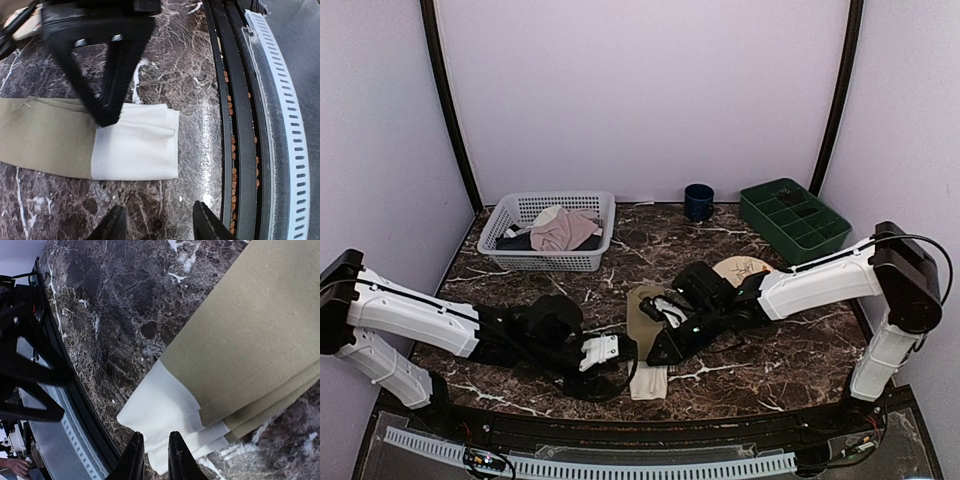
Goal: Roll the underwear
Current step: Pick up the underwear from the center of the board, then roll the underwear at the center of the board.
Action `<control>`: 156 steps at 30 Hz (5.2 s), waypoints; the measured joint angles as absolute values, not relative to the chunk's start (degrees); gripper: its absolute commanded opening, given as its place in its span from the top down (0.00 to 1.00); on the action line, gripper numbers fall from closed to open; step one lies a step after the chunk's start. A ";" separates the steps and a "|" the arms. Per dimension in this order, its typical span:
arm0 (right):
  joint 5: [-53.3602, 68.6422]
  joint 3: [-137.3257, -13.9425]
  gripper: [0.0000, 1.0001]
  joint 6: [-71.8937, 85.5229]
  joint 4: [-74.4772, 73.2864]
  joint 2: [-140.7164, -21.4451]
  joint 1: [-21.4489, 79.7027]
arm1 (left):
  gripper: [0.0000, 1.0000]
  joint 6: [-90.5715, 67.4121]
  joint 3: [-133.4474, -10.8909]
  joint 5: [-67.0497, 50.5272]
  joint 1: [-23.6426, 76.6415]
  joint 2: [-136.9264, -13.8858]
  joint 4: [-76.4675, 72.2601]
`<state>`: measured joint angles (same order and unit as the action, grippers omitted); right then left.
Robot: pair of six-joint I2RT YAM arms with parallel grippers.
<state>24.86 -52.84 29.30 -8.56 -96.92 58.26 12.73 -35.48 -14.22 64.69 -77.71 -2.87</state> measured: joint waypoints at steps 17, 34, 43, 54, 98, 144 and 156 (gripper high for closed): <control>29.71 -51.72 0.87 29.06 -1.56 -104.68 54.96 | 0.56 20.62 -42.94 -15.09 68.25 -95.96 -8.56; 31.48 -50.02 0.84 22.28 -10.35 -96.20 53.80 | 1.00 20.10 -44.01 -19.59 68.86 -97.65 -4.89; 29.34 -46.57 0.84 20.99 -12.67 -85.41 49.19 | 1.00 16.67 -51.11 -26.55 65.45 -97.19 3.84; 29.71 -45.93 0.83 20.62 -14.17 -84.79 48.58 | 1.00 13.43 -56.01 -32.75 54.96 -102.39 5.23; 35.57 -47.35 0.91 34.65 3.88 -104.25 52.88 | 0.53 10.11 -42.92 -22.26 56.73 -86.80 -8.54; -1.43 -22.85 0.00 23.57 5.98 -53.71 58.65 | 0.90 -0.43 -57.89 -63.48 52.10 -118.48 -1.04; -1.30 -22.26 0.00 22.96 14.20 -70.63 71.77 | 0.88 3.64 -64.97 -70.96 50.39 -123.44 12.69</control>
